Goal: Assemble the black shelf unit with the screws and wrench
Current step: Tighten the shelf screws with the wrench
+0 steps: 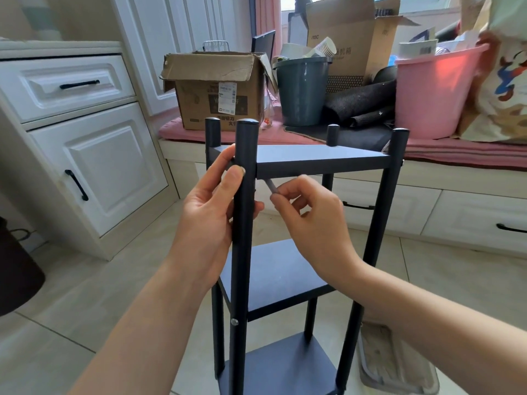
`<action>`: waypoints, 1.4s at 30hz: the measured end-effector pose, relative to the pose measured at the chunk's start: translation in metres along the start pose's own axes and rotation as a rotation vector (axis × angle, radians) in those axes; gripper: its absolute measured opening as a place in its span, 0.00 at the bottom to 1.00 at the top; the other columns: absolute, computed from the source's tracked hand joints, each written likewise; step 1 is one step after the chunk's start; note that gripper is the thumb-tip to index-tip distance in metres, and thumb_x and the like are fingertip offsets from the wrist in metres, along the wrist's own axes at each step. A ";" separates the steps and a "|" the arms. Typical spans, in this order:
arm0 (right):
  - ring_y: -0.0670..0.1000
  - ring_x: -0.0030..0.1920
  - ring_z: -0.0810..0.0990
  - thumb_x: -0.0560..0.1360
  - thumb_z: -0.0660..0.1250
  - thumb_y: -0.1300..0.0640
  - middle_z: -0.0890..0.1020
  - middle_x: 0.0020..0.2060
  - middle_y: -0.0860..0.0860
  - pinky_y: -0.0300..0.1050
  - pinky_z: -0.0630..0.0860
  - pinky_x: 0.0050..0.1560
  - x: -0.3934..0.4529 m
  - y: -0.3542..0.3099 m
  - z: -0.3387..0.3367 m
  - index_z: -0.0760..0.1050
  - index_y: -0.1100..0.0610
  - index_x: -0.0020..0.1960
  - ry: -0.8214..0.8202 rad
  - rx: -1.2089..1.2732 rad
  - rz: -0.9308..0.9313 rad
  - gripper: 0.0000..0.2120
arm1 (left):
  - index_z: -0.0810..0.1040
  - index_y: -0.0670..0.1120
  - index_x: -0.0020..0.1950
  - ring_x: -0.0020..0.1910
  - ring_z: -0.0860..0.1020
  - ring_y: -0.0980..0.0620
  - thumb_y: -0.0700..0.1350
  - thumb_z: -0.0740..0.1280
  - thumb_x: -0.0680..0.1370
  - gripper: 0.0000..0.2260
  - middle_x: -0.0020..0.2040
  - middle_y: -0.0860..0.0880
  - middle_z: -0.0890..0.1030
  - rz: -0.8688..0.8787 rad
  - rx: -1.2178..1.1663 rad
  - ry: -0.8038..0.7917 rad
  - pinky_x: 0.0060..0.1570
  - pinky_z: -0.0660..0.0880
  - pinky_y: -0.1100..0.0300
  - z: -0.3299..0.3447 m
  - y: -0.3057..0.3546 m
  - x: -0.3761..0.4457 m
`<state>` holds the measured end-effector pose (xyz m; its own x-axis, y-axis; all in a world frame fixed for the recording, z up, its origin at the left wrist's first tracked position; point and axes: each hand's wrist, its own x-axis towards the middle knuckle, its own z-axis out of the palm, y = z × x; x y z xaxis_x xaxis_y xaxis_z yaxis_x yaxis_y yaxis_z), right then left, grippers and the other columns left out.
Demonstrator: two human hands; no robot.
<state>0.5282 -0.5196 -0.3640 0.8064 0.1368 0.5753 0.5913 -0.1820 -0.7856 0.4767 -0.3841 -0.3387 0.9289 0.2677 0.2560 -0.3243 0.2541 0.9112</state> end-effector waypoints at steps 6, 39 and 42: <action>0.45 0.36 0.75 0.75 0.72 0.58 0.79 0.34 0.41 0.32 0.70 0.36 0.002 -0.005 -0.004 0.77 0.53 0.40 0.014 -0.103 -0.017 0.07 | 0.84 0.60 0.57 0.39 0.78 0.50 0.52 0.70 0.74 0.12 0.43 0.53 0.82 0.010 0.003 0.002 0.45 0.80 0.57 0.006 -0.001 0.000; 0.49 0.34 0.72 0.75 0.70 0.64 0.80 0.35 0.45 0.34 0.71 0.37 -0.001 0.002 0.034 0.76 0.54 0.39 0.100 0.180 0.064 0.10 | 0.84 0.57 0.58 0.39 0.79 0.51 0.49 0.71 0.72 0.15 0.48 0.47 0.82 -0.019 -0.057 -0.029 0.45 0.81 0.58 0.002 0.002 0.003; 0.53 0.38 0.75 0.75 0.69 0.65 0.81 0.36 0.48 0.42 0.75 0.41 0.002 0.003 0.040 0.78 0.59 0.41 0.080 0.247 0.106 0.06 | 0.84 0.56 0.59 0.39 0.81 0.51 0.49 0.70 0.74 0.15 0.48 0.49 0.84 -0.019 -0.057 -0.026 0.43 0.80 0.59 -0.002 0.002 0.004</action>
<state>0.5311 -0.4812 -0.3741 0.8670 0.0504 0.4957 0.4933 0.0532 -0.8682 0.4795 -0.3809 -0.3362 0.9392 0.2381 0.2474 -0.3152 0.3118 0.8964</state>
